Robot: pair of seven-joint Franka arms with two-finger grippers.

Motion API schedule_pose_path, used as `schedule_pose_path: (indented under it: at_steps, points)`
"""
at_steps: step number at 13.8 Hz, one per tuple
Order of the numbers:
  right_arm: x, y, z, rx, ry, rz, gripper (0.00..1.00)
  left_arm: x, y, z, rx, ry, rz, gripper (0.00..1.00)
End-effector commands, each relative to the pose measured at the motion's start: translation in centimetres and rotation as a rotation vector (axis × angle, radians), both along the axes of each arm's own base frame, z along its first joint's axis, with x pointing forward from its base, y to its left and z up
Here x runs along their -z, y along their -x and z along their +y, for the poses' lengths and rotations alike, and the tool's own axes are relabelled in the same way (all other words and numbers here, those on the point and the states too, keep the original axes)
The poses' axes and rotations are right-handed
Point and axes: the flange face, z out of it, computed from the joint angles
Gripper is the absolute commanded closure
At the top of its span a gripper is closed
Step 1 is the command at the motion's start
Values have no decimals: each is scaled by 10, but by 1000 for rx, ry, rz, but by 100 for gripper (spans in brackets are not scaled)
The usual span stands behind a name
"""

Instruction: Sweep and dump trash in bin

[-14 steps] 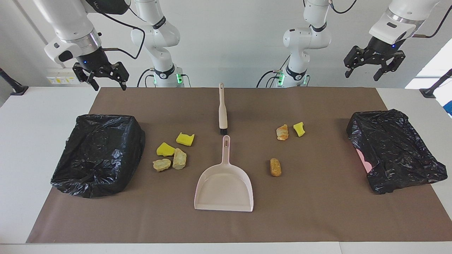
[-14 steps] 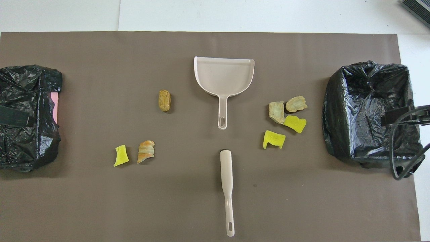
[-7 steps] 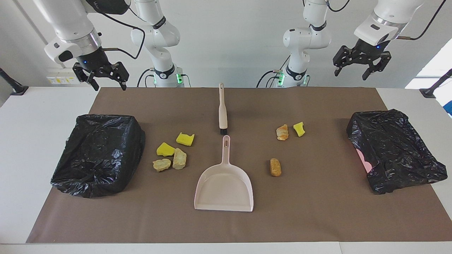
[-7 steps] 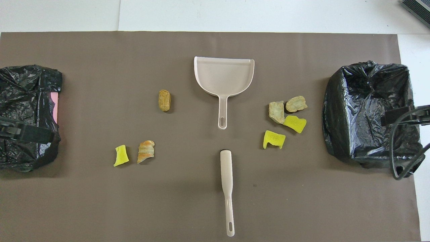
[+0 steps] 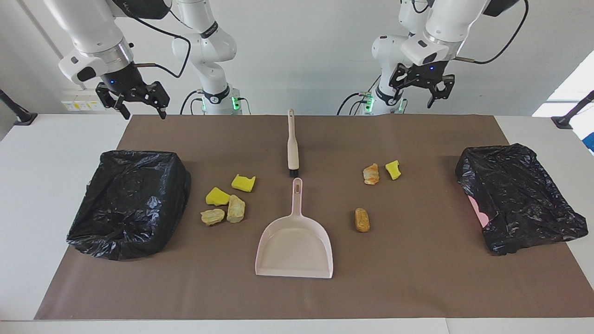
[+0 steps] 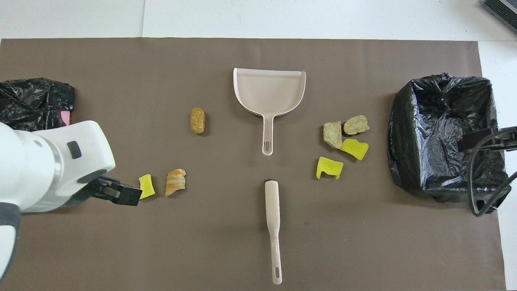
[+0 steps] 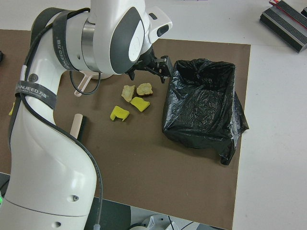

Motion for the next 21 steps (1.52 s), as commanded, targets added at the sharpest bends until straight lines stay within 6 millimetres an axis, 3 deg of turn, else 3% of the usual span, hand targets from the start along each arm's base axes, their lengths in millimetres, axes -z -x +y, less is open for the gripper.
schedule_pose_path:
  at_steps: [1, 3, 9, 13, 16, 18, 21]
  points:
    - [3, 4, -1, -20, 13, 2, 0, 28, 28, -43, -47, 11, -23, 0]
    - [6, 0, -1, -21, 14, -5, 0, 54, 48, -82, -99, 17, -37, 0]
    - [46, -38, 36, -84, 24, -36, 0, 119, 106, -174, -147, 43, -57, 0]
    - [100, -71, 91, -124, 28, -31, 0, 188, 135, -237, -192, 23, -33, 0]
    - [139, -91, 127, -85, 14, -42, 0, 218, 152, -262, -211, 13, -23, 0]
    - [167, -99, 156, -49, 6, -39, 0, 231, 158, -270, -230, 19, -26, 0]
    - [190, -105, 201, 16, 9, -28, 0, 239, 175, -273, -205, 15, -22, 2]
